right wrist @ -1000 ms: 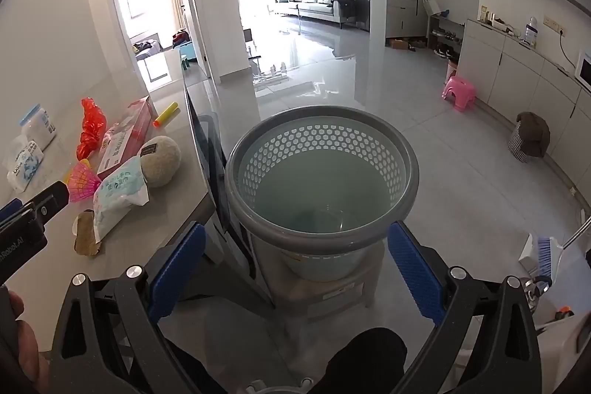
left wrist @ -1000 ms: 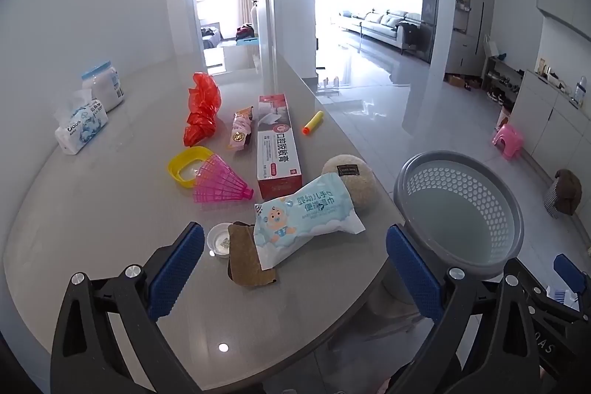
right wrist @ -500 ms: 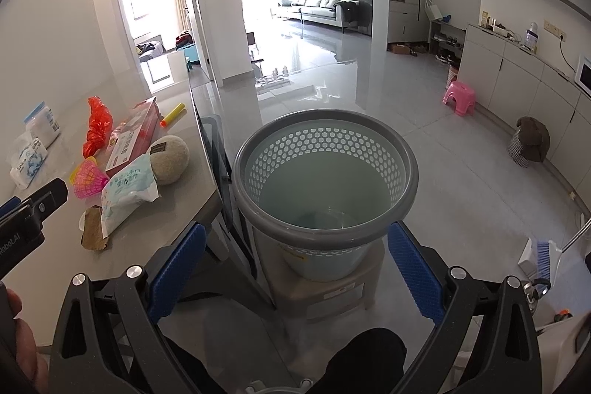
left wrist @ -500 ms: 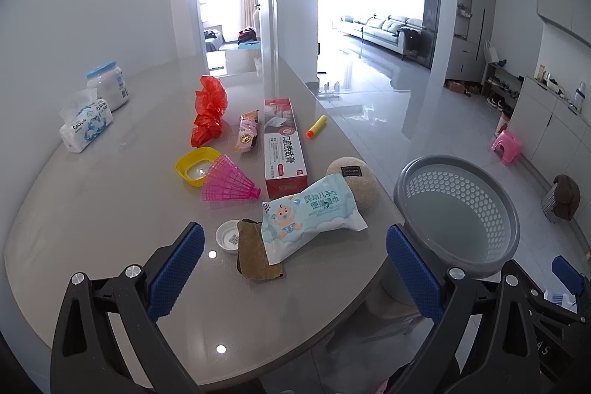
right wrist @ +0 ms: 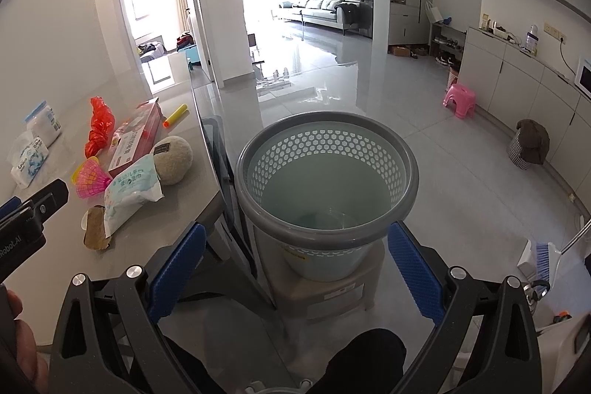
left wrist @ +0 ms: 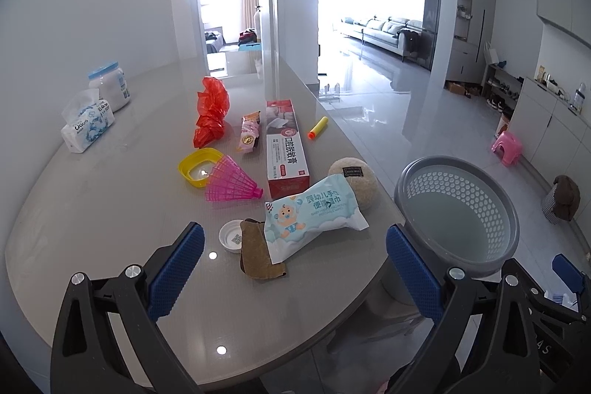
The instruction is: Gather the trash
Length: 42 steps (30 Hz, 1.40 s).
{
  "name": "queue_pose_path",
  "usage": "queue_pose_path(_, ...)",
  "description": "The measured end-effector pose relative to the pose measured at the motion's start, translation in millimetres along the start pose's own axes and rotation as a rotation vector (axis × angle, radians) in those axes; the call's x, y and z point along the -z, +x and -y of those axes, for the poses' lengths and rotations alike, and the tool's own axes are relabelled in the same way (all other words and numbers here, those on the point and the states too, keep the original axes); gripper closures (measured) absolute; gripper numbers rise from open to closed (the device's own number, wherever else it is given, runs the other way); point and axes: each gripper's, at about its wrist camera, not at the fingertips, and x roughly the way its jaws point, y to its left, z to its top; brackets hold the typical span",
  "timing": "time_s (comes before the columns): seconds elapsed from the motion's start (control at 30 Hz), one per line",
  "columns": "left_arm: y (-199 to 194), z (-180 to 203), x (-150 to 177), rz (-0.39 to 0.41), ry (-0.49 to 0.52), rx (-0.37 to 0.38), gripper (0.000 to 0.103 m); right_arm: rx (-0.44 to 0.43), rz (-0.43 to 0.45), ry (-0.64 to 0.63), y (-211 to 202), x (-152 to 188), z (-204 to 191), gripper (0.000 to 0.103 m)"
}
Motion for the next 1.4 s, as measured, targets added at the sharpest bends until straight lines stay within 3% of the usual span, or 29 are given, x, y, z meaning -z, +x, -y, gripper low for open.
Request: queue_pose_path(1.4, -2.0, 2.4, 2.4, -0.004, 0.014, 0.003, 0.006, -0.008, -0.013, -0.004, 5.9, 2.5, -2.5, 0.009)
